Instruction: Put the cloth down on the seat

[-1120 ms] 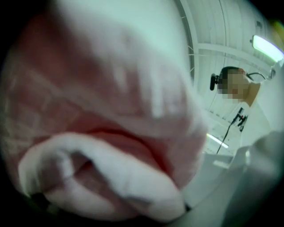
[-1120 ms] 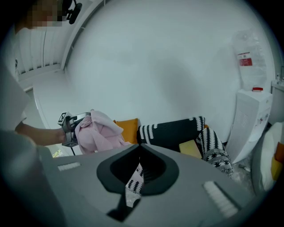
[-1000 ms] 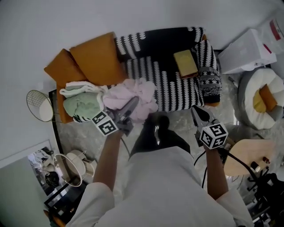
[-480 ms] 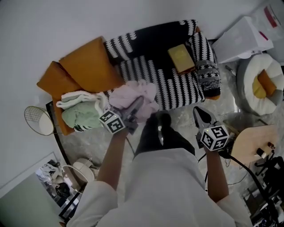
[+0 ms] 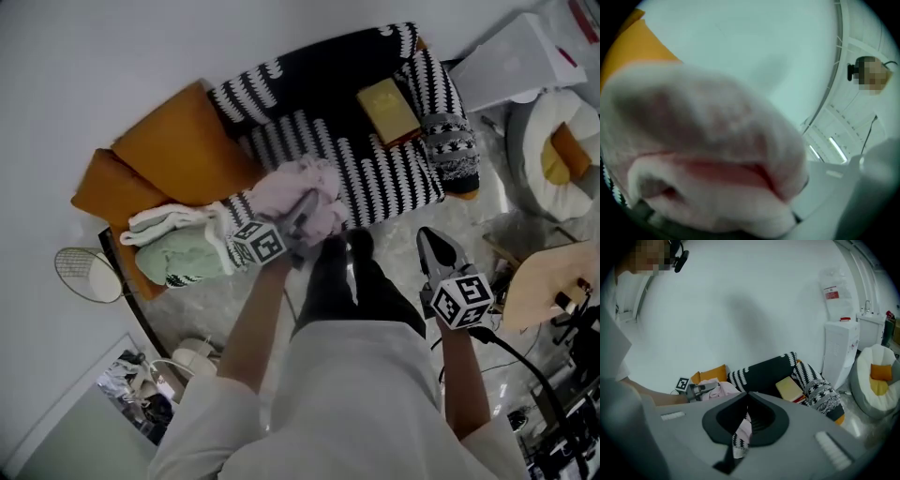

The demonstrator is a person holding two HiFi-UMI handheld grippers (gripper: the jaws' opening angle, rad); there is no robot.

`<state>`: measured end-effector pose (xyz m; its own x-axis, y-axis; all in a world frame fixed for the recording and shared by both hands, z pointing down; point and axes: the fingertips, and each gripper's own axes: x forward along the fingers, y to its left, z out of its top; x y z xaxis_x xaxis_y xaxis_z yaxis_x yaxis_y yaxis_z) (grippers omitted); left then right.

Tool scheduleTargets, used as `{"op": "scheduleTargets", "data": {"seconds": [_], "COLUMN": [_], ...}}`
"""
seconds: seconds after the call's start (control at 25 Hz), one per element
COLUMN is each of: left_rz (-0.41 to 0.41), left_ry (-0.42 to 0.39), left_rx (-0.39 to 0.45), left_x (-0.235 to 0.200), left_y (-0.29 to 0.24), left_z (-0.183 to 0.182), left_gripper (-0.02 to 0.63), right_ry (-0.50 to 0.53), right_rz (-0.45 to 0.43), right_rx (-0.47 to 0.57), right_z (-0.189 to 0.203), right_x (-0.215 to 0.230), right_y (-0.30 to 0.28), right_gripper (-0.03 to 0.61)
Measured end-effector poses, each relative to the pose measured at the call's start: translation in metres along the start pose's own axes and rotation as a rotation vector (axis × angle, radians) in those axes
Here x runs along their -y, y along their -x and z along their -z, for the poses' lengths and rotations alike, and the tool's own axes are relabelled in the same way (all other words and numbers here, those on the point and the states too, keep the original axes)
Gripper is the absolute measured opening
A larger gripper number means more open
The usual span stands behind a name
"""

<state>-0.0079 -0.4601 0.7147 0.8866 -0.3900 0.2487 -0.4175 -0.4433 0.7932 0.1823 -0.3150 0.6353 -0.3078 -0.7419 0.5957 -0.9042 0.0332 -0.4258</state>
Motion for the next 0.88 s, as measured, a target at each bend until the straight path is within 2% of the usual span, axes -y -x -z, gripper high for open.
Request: {"op": "scheduleTargets", "data": {"seconds": [0.4, 0.56, 0.72, 0.8, 0.88], "left_rz": [-0.151, -0.186, -0.224, -0.251, -0.28], "left_ry": [0.042, 0.071, 0.056, 0.057, 0.077], "left_rx": [-0.147, -0.213, -0.265, -0.28, -0.292], "left_x": [-0.118, -0.154, -0.183, -0.198, -0.21], "left_y": [-0.048, -0.064, -0.074, -0.078, -0.079], "left_z": [0.032, 0.047, 0.059, 0.063, 0.066], "left_gripper": [0.143, 0.154, 0.177, 0.223, 0.321], "right_ry": [-0.049, -0.068, -0.082, -0.086, -0.091], "right_rz": [0.02, 0.018, 0.023, 0.029, 0.036], "right_rx": [-0.079, -0.1, -0.119, -0.123, -0.124], "right_z": [0.025, 0.033, 0.042, 0.046, 0.048], "right_x": [0.004, 0.004, 0.005, 0.006, 0.007], "right_y": [-0.074, -0.1, -0.12, -0.128, -0.133], "right_gripper": [0.004, 0.004, 0.005, 0.003, 0.005]}}
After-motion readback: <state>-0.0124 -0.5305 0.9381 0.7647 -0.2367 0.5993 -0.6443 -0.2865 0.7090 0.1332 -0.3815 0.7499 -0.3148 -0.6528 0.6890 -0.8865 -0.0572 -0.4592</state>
